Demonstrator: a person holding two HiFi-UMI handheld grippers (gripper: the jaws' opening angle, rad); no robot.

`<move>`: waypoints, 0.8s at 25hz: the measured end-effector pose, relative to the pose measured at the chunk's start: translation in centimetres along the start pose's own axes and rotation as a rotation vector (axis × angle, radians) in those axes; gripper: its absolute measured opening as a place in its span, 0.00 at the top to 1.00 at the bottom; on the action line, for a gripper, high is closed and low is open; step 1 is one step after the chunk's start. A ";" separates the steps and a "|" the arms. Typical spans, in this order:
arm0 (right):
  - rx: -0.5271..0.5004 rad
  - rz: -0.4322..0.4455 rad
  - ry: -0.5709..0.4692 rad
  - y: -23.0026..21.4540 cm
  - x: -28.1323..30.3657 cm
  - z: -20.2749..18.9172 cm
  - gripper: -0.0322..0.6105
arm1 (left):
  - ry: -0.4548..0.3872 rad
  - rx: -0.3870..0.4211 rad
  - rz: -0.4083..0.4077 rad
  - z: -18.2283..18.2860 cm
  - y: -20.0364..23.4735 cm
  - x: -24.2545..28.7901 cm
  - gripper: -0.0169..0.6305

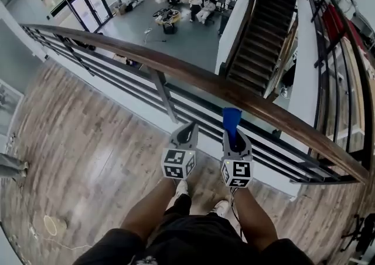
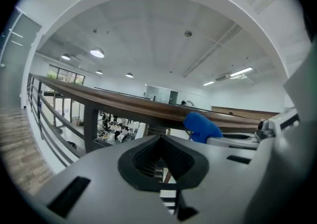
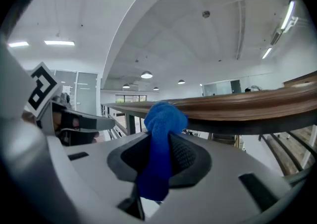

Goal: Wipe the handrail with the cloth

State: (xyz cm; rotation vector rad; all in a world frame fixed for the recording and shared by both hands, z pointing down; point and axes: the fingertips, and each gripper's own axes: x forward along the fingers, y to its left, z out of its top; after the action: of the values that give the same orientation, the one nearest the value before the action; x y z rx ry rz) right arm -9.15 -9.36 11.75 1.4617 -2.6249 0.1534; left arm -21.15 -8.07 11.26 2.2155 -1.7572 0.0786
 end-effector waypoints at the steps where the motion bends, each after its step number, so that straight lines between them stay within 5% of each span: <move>1: 0.004 0.009 0.016 1.7 2.3 -0.3 0.79 | -0.004 -0.005 0.019 0.4 2.4 -0.2 0.97; 11: 0.042 -0.019 0.151 14.4 23.0 -3.3 0.79 | 0.017 0.016 0.142 0.8 21.2 -1.4 0.97; 20: 0.005 -0.106 0.282 19.2 34.2 -7.9 0.79 | 0.002 -0.072 0.217 0.1 30.0 -5.9 0.97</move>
State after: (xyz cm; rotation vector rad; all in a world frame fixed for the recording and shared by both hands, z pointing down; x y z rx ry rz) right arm -42.77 -26.71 24.77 1.4573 -2.3206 0.3291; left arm -51.38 -8.46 15.99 1.9676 -1.9618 0.0642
